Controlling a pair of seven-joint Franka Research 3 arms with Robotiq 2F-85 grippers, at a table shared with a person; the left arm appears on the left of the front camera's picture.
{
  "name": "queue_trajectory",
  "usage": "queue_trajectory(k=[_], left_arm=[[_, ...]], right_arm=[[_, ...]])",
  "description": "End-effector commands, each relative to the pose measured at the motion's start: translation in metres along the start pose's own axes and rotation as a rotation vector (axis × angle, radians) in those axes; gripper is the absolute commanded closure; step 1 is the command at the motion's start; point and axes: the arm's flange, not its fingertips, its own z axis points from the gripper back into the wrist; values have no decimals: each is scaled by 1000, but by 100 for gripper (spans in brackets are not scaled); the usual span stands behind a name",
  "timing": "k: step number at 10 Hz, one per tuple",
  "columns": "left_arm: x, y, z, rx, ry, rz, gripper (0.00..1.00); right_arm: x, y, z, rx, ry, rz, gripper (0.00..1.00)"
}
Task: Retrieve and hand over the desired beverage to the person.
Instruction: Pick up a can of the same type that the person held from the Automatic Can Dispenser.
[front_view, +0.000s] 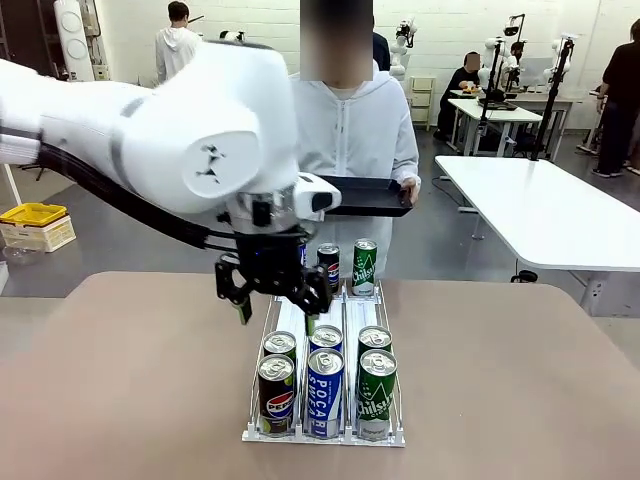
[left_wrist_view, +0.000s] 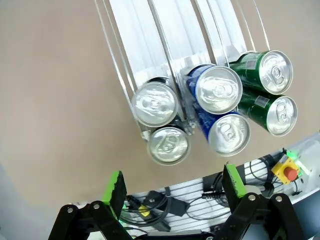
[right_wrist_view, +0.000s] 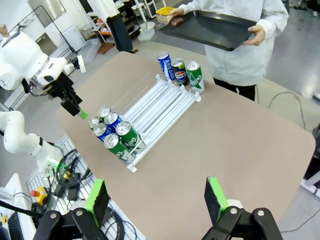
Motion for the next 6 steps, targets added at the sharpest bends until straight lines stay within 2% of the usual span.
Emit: queue_trajectory(k=[1,6], left_arm=[[12,-33,-16,49,-4,114,0],[26,-63,-49,37,68,244,0]], right_arm=[[1,-2,0,29,-23,12,0],[1,-2,0,29,-23,12,0]])
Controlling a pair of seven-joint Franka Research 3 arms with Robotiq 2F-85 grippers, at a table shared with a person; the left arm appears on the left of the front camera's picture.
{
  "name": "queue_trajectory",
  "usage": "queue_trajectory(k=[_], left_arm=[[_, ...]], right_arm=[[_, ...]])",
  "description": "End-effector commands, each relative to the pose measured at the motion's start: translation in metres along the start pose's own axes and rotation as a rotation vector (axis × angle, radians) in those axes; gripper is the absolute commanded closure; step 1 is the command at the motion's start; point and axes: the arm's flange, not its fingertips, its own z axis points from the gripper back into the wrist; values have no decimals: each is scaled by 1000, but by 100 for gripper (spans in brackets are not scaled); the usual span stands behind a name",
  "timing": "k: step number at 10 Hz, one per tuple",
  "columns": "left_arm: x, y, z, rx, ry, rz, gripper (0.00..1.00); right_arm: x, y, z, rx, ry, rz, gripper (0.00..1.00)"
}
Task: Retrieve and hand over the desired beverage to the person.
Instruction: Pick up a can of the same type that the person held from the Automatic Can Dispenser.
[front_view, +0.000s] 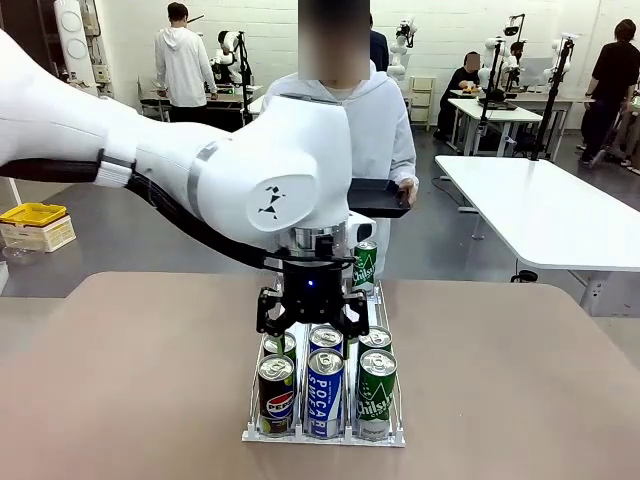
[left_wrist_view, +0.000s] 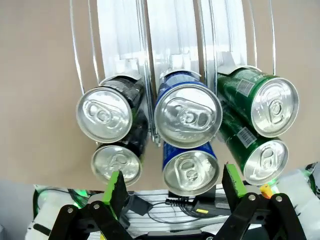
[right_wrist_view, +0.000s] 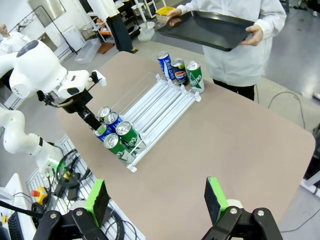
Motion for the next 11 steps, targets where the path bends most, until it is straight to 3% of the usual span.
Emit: queue_trajectory(k=[1,11], left_arm=[[0,-18,1,27,-13,25,0],[-12,-15,-6,39,-6,-40,0]], right_arm=[[1,-1,0,29,-24,13,0],[1,-1,0,29,-24,13,0]])
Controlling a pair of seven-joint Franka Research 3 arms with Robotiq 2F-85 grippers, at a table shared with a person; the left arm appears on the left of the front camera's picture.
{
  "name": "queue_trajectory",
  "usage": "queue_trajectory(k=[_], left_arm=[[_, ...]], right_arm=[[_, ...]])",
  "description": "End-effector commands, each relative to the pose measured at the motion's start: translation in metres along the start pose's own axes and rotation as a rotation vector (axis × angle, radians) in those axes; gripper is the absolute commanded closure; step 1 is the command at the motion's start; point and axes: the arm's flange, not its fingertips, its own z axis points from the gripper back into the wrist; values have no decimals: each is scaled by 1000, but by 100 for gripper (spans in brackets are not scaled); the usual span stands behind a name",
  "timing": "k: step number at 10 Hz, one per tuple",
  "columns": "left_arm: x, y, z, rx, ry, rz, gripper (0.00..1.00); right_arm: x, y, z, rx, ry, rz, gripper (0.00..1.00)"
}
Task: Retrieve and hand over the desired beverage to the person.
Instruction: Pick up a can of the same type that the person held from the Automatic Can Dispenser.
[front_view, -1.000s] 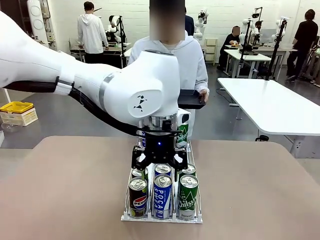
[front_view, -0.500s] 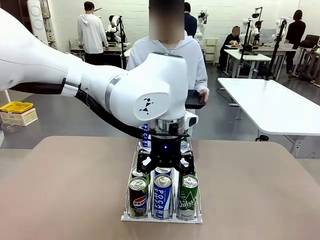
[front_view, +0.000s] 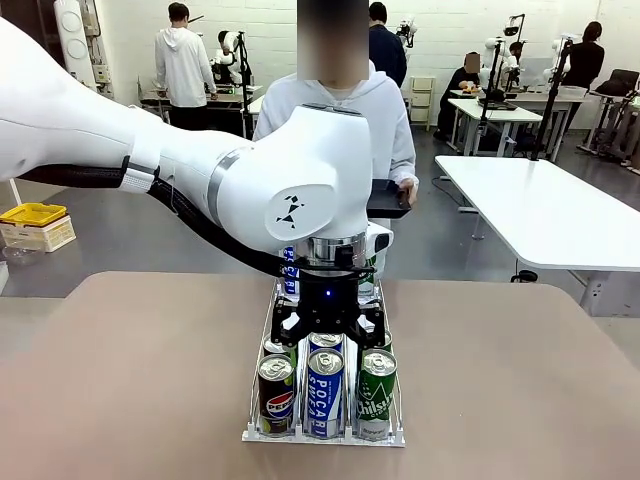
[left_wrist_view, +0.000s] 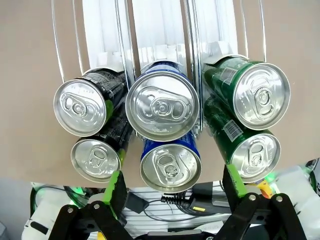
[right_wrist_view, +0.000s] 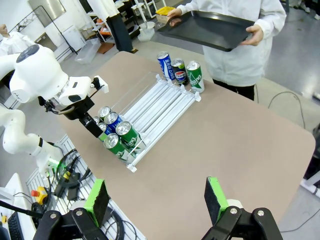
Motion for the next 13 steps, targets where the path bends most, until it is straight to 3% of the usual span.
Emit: queue_trajectory(k=[1,9,13], left_arm=[[-2,5,1,25,-13,-26,0],[5,10,-2,18,14,-32,0],[7,11,-10,6,74,-27,0]], right_arm=[[1,-1,0,29,-24,12,0],[1,-1,0,29,-24,12,0],[1,-1,0,29,-24,12,0]])
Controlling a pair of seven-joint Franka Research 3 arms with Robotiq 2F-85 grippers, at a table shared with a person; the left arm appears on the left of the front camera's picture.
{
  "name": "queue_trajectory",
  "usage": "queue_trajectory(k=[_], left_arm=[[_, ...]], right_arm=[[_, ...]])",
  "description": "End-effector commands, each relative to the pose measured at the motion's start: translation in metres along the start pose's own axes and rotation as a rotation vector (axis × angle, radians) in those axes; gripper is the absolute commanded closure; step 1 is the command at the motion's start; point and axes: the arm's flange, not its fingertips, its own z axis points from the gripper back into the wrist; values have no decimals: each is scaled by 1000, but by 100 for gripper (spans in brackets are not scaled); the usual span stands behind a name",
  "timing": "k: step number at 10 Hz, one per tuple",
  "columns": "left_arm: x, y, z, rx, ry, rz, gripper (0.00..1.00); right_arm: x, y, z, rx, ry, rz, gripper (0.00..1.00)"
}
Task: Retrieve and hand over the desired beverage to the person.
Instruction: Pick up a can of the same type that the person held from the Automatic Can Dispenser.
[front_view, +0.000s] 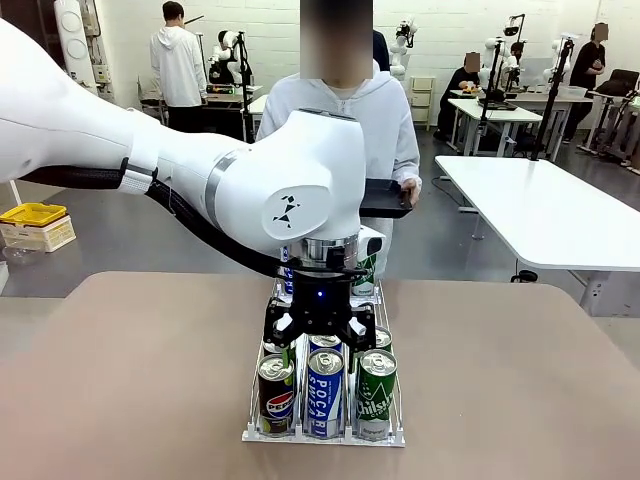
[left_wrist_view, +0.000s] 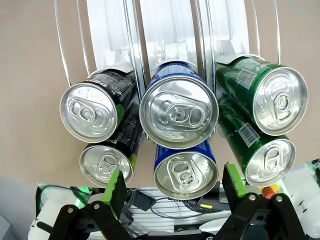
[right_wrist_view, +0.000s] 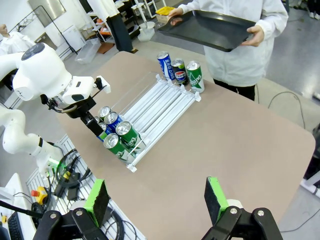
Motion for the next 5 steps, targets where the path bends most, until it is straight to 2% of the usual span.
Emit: queue_trajectory(k=[1,4,5], left_arm=[[1,1,-3,-20,50,-15,0],[2,2,-2,-41,51,-15,0],[1,2,-2,-46,44,-33,55]], right_arm=[[1,-1,0,29,-24,12,0],[1,-1,0,29,-24,12,0],[1,-1,0,29,-24,12,0]])
